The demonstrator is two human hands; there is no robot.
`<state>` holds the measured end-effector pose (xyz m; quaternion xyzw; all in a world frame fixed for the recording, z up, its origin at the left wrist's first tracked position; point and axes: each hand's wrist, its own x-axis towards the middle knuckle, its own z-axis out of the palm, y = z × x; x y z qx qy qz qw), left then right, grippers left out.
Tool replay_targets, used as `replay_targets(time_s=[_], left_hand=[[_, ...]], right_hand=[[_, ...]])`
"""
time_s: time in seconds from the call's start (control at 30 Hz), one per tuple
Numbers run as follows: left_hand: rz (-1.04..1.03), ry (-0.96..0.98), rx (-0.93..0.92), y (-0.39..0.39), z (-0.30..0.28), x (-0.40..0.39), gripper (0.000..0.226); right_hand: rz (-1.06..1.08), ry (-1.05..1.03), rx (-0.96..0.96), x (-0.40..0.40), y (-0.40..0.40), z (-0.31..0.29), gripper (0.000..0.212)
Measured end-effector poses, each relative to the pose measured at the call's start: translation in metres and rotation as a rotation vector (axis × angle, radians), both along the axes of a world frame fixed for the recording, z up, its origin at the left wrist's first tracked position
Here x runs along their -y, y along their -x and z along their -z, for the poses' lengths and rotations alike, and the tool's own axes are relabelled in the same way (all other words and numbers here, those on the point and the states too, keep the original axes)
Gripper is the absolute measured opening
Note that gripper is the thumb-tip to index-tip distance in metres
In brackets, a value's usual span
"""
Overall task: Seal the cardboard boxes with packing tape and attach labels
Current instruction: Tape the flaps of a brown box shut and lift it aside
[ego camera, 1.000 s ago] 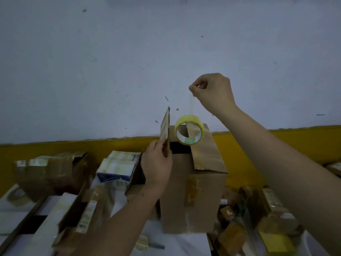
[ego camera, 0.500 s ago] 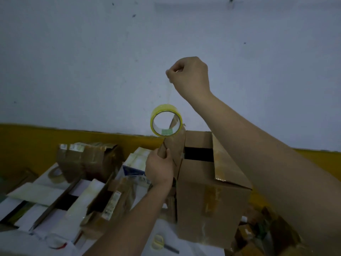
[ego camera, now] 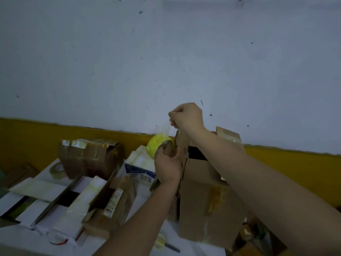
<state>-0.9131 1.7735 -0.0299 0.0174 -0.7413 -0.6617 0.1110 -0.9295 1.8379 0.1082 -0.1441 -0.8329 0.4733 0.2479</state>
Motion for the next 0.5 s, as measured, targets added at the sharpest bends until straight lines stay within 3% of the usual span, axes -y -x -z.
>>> replay_targets(time_s=[0.17,0.3,0.37,0.5], left_hand=[[0.071,-0.017,-0.043,0.002,0.001,-0.001,0.047],[0.124,0.059,-0.078,0.004,0.000,-0.006,0.031],[0.096,0.108,-0.091,0.002,0.000,-0.010,0.018],[-0.033,0.217,-0.086,-0.001,0.001,-0.018,0.020]], right_hand=[[0.038,0.063,0.008,-0.011,-0.009,0.008,0.015],[0.030,0.093,0.001,-0.012,-0.009,0.003,0.018],[0.020,0.114,-0.002,-0.012,-0.008,0.000,0.019],[-0.002,0.136,-0.002,-0.012,-0.004,-0.004,0.021]])
